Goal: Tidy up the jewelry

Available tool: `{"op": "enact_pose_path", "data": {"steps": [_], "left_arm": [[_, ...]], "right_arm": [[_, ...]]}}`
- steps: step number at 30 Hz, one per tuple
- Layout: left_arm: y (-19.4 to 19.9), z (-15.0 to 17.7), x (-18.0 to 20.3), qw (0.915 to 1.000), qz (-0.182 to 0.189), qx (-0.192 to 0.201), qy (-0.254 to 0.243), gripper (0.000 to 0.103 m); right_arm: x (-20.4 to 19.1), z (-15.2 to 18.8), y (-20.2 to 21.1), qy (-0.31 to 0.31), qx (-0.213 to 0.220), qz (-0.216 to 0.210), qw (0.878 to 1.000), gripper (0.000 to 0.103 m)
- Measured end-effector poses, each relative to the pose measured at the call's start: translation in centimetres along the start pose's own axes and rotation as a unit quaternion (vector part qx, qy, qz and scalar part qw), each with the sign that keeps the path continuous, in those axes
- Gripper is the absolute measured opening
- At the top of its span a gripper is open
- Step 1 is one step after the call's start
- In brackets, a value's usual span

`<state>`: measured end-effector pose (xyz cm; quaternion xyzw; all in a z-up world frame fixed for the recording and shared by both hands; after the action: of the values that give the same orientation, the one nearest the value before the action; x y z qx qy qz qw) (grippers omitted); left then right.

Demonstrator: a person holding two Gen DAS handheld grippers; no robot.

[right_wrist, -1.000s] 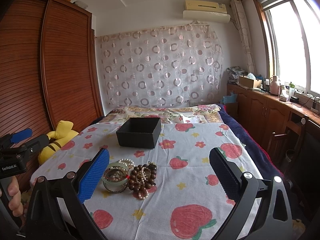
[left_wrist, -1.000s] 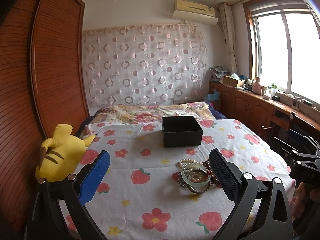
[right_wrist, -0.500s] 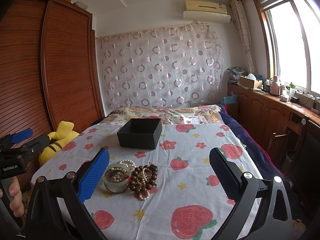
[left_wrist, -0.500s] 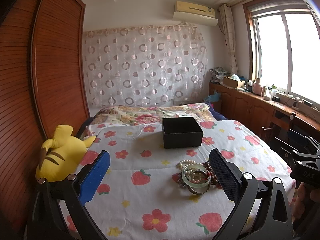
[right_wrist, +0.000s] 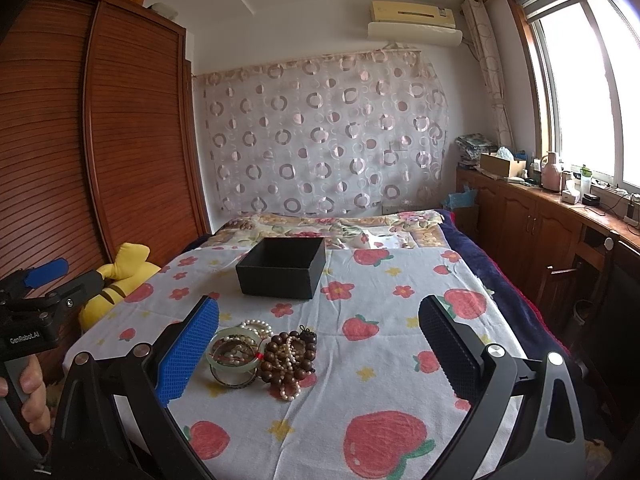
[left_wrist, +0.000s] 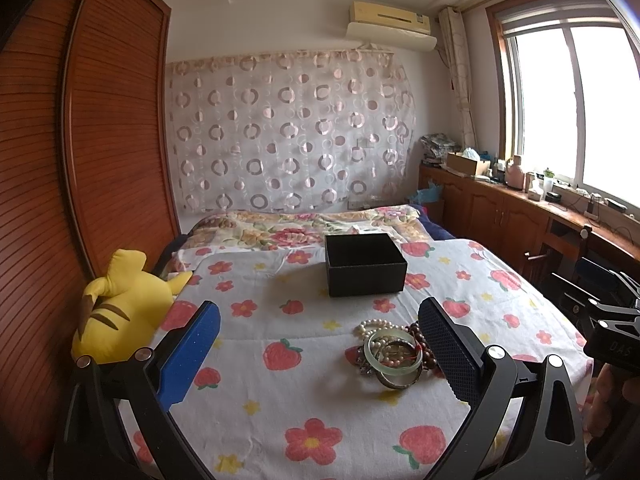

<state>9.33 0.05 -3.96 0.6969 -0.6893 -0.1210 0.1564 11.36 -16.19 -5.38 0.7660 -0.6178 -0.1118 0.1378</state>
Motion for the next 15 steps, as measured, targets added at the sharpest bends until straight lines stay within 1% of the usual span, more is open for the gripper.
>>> {"op": "enact_pose_path", "data": {"steps": [15], "left_arm": [[0.13,-0.02,0.01,1.0,0.0,0.0,0.0,0.096]], "right_arm": [[0.04,0.19,-0.13,0.0,-0.002,-0.001,1.0,0.101]]}}
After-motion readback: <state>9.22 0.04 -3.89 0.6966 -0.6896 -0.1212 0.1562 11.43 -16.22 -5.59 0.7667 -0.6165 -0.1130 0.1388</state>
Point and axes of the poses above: each gripper's, at about its wrist camera, not at the fingertips, and y roughly against the way its jaws point, x to its right, z to its underside, the point moved 10 cm from there along -y, roughly the way its jaws point, and after that the axes turned 5 degrees about y, right-handed, at the moved point
